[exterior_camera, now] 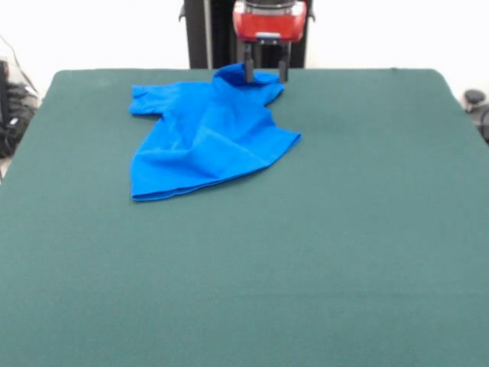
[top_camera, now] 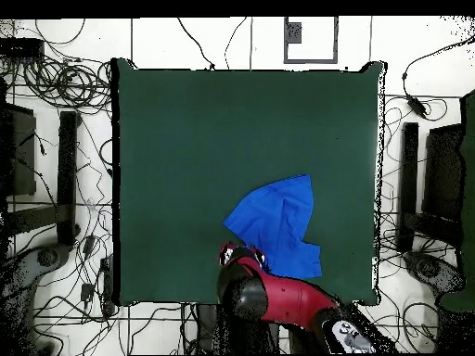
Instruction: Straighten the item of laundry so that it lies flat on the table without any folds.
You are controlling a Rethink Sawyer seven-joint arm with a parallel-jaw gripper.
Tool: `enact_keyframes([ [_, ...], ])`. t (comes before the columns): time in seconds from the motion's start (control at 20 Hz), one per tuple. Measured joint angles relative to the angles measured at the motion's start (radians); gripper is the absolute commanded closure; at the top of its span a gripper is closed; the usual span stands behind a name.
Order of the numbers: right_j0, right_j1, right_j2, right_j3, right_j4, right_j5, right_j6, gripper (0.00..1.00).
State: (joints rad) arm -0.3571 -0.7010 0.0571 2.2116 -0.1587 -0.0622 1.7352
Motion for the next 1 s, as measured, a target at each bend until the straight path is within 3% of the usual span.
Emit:
enact_keyframes([
  [0.55, 0.026, 0.117, -0.005, -0.157, 0.025, 0.004, 0.0, 0.0],
  [1.0, 0.066, 0.183, -0.006, -0.195, 0.037, 0.004, 0.0, 0.0],
])
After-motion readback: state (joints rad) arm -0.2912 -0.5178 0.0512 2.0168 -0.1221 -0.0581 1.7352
